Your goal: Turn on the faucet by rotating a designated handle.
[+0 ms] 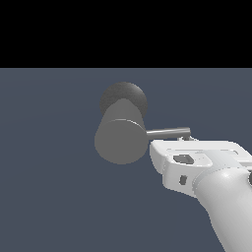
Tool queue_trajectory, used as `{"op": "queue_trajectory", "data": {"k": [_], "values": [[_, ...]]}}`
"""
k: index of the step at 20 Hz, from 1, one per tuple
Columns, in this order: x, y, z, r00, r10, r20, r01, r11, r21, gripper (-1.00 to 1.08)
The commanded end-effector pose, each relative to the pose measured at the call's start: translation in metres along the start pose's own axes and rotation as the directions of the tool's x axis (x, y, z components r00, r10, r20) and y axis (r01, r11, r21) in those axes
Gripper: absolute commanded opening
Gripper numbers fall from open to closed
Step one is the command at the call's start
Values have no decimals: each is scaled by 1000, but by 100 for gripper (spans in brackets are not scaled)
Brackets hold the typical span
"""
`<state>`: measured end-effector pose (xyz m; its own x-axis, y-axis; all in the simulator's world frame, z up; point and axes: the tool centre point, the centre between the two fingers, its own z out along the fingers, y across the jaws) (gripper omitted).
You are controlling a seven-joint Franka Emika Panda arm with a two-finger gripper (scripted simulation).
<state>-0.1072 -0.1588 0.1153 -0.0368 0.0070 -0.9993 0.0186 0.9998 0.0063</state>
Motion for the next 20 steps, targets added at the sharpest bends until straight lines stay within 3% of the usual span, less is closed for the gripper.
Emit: {"op": "queue_trajectory", "data": {"k": [1,20], "values": [[-9,3,0,1000,0,4,0,1000,-2,-100],[-80,25,-4,999,1,34,0,1000,-14,-100]]}}
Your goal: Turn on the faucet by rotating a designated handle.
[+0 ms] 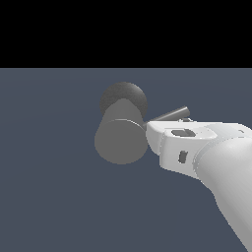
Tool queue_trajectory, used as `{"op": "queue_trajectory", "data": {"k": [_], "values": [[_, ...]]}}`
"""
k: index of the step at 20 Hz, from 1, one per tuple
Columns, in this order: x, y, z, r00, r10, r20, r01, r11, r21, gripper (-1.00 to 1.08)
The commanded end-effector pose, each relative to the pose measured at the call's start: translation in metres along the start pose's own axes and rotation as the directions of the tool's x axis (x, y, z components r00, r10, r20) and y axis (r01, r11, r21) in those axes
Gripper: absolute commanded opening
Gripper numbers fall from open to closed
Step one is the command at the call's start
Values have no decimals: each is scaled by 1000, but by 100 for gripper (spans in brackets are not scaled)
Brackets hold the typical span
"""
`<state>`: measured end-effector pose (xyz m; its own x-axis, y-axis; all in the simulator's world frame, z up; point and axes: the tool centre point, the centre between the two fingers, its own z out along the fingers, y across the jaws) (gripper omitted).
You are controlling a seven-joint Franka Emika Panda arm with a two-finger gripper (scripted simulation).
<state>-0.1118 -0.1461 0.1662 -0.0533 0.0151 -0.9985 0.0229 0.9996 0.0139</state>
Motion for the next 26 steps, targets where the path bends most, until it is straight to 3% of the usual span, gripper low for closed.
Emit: {"op": "queue_trajectory", "data": {"k": [1,2,3,26], "values": [[-33,13,2,999,-7,53,8,1000,-18,-100],[-33,13,2,999,-7,53,8,1000,-18,-100],[-2,0,2,1000,-2,-2,2,1000,2,-100],[-82,54,-1,999,-7,52,8,1000,-18,-100]]}}
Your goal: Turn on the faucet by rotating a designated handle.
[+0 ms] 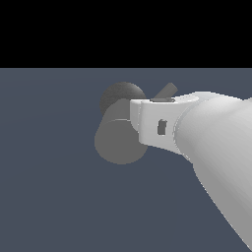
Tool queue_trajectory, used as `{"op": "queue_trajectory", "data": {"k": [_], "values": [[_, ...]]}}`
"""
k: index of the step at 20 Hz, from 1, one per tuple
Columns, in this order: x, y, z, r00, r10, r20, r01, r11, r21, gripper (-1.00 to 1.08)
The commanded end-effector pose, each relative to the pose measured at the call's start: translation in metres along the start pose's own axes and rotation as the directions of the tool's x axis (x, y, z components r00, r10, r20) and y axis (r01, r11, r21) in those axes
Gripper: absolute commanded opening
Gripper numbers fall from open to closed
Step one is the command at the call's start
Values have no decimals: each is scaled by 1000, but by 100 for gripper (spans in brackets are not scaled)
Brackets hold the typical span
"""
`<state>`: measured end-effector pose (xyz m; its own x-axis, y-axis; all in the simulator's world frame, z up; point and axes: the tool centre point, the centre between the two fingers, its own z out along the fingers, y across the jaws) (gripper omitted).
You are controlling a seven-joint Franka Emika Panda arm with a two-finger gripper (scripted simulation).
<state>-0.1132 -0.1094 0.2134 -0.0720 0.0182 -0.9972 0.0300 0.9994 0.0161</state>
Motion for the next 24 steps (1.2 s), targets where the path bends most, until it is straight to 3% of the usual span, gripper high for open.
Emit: {"op": "queue_trajectory", "data": {"k": [1,2,24], "values": [[-35,17,3,997,-9,70,11,1000,-25,-100],[0,-7,2,1000,-4,2,4,1000,18,-100],[-64,73,-1,998,-9,69,11,1000,-23,-100]]}}
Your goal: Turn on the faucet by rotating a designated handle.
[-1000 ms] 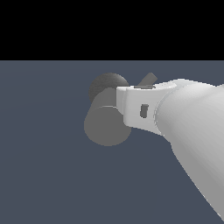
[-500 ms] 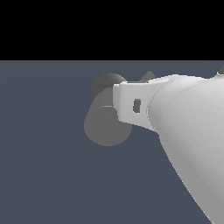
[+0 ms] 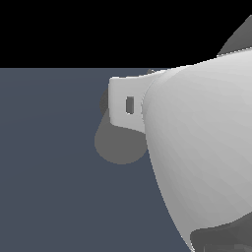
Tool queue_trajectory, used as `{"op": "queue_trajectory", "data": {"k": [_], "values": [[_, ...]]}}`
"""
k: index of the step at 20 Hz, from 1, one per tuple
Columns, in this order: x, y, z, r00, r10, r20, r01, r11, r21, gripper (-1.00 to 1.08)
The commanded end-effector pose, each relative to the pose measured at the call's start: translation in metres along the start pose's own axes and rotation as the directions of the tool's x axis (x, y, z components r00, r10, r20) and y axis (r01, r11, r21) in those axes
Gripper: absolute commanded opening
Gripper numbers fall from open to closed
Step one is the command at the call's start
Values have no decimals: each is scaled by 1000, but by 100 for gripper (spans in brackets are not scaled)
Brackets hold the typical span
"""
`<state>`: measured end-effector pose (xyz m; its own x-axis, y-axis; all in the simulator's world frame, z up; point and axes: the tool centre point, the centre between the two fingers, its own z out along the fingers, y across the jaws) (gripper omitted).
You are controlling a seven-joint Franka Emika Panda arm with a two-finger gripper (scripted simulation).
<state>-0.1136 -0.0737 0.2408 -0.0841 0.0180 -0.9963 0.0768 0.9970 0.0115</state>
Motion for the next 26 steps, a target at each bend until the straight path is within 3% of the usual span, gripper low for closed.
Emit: {"op": "queue_trajectory", "data": {"k": [1,2,3,26], "values": [[-40,41,0,996,-4,84,11,997,-72,-100],[-40,41,0,996,-4,84,11,997,-72,-100],[0,10,-1,1000,-12,2,12,1000,-16,-100],[-40,97,-4,997,-5,77,10,998,-67,-100]]}}
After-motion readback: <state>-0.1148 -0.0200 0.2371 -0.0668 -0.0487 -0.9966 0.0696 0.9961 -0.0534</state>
